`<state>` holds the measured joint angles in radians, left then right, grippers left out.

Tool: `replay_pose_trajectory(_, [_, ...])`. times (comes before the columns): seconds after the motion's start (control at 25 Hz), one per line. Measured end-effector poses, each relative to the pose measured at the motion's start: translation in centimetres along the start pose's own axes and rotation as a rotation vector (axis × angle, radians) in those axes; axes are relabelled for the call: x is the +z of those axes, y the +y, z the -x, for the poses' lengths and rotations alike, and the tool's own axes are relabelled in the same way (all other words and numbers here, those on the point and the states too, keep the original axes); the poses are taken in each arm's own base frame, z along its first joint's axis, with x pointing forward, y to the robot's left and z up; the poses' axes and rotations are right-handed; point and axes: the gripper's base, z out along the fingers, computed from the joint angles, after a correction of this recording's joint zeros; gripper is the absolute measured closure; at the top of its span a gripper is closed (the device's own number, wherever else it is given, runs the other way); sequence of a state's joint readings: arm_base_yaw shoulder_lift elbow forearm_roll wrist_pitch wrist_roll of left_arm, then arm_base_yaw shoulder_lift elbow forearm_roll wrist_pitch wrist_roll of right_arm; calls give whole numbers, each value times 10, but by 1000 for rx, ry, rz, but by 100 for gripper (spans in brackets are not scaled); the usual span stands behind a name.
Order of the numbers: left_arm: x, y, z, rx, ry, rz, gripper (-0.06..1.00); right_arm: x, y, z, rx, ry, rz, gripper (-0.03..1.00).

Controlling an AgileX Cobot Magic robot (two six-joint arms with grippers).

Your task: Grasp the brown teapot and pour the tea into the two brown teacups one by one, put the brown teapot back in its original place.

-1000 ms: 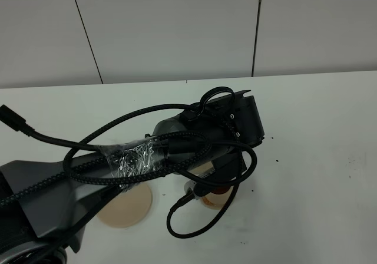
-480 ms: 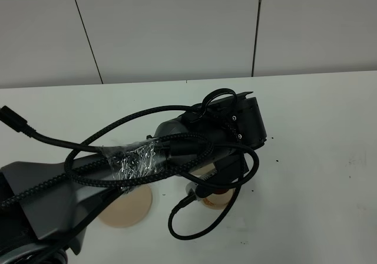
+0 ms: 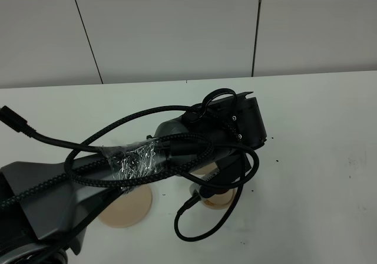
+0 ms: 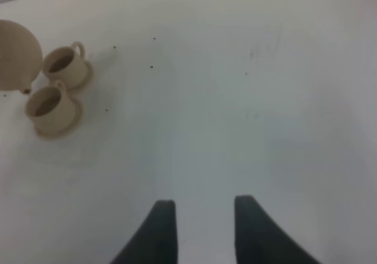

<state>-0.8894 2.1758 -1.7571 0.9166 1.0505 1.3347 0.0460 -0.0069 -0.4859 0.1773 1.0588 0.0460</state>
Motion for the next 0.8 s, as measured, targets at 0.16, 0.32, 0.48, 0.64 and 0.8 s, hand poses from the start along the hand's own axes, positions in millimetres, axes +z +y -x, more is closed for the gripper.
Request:
replay_pose_trajectory(0.16, [0,-1,0,-23,1,-6,78,0,0,0,0,0,0,73])
replay_pose_trajectory(0.32, [-1,-2,2,-48,-30,-24,78,0,0,0,0,0,0,73])
replay_pose_trajectory(0.48, [-5,-1,-1,-90,-60,-38,78,0,0,0,0,0,0,73])
replay_pose_trajectory(0.64, [-13,3,-12,-149,-85,-35,78,0,0,0,0,0,0,73])
replay_pose_trajectory(0.8, [-15,2,-21,-211,-113,-67,78,0,0,0,0,0,0,73])
